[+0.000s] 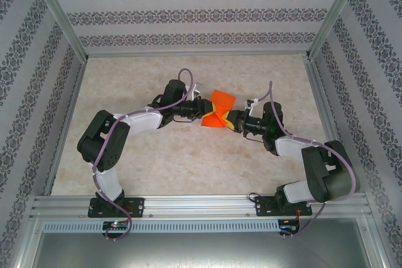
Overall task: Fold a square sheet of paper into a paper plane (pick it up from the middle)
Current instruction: Turn over the paper at the center of the table.
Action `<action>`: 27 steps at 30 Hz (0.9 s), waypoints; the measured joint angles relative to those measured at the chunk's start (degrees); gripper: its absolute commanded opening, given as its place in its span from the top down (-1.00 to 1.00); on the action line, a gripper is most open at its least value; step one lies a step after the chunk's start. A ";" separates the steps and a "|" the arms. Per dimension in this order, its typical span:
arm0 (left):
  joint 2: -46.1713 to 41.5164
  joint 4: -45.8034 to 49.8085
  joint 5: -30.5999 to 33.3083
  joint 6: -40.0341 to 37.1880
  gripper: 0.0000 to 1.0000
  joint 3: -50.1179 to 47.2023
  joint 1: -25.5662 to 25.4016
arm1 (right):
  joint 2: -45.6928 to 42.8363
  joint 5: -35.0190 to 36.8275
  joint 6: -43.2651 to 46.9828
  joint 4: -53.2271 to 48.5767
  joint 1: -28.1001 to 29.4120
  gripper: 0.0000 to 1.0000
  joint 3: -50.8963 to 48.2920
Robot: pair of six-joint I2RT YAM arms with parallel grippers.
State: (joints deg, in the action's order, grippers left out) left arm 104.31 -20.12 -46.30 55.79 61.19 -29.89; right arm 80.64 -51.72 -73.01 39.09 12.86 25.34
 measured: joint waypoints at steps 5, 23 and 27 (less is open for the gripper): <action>-1.36 1.81 0.02 -1.70 0.05 0.00 0.39 | -2.56 0.31 6.45 -10.49 0.00 0.89 1.44; -14.25 21.66 1.99 -13.86 -0.27 -0.44 6.73 | -3.32 57.61 49.70 -86.49 16.17 1.00 36.89; -18.60 25.05 3.04 -14.97 -0.29 -2.49 9.11 | 5.49 70.51 51.01 -95.30 21.53 0.97 42.34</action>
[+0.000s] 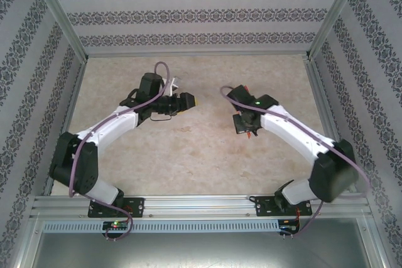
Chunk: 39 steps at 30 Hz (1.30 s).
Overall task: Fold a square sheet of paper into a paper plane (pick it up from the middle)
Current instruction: Turn over the paper at the center of the table.
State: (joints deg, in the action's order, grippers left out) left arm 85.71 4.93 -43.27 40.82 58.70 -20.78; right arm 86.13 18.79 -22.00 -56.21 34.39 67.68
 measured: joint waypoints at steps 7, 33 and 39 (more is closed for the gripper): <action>-4.70 5.38 1.07 -0.76 -0.29 -4.70 6.29 | 16.28 7.72 0.52 -6.03 8.22 0.86 9.73; -6.86 13.11 -1.31 -4.09 -0.25 -7.45 11.89 | 28.11 -19.15 0.76 11.65 15.45 0.12 11.61; -2.08 12.63 -1.57 -4.31 -0.09 -5.92 8.98 | 16.74 -25.44 -0.57 18.69 9.64 -0.01 2.29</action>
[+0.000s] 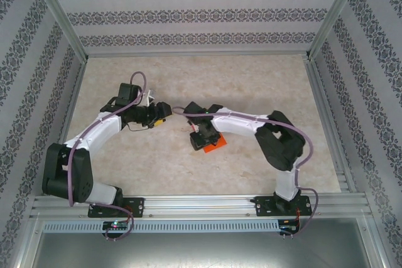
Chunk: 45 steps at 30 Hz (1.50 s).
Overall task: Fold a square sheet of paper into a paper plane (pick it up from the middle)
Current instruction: Turn over the paper at the center of the table, then third fold the triangle at the center of the table.
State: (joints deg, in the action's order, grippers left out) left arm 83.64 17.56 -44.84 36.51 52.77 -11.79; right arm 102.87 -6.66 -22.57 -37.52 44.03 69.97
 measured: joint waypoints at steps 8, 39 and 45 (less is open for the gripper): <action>8.92 -2.14 2.27 -0.44 0.15 6.49 -9.62 | -12.26 -9.07 -1.64 8.31 -12.44 -0.05 -12.96; 28.63 2.23 10.91 -8.04 0.38 16.52 -17.09 | -10.62 -29.33 -3.87 21.70 -22.21 0.20 -23.65; 29.20 2.69 11.04 -8.81 0.39 17.00 -17.09 | -11.58 -32.06 -5.18 22.93 -22.82 0.41 -23.76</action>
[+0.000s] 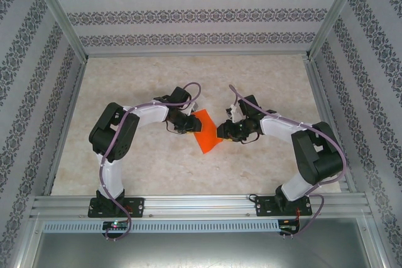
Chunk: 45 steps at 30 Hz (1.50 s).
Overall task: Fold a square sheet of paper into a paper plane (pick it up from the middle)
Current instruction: Third fold the triangle at the center of the table.
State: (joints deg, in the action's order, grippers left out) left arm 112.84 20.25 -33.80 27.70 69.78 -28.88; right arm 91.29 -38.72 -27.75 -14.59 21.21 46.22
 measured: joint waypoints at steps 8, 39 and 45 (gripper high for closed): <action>0.17 0.15 0.00 -0.55 0.40 0.17 0.00 | -0.81 -2.84 -1.97 2.16 -0.11 0.67 -0.72; 1.14 1.79 0.00 -1.86 0.41 1.88 0.00 | 3.19 -0.90 -0.76 0.76 -0.07 0.92 -2.40; 1.14 1.84 -0.02 -1.88 0.41 1.88 0.00 | 1.49 -2.38 -2.03 2.12 -0.07 1.00 -2.51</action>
State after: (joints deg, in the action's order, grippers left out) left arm 113.97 22.09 -33.82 25.82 71.66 -28.88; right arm 92.77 -41.10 -29.78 -12.47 21.15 43.70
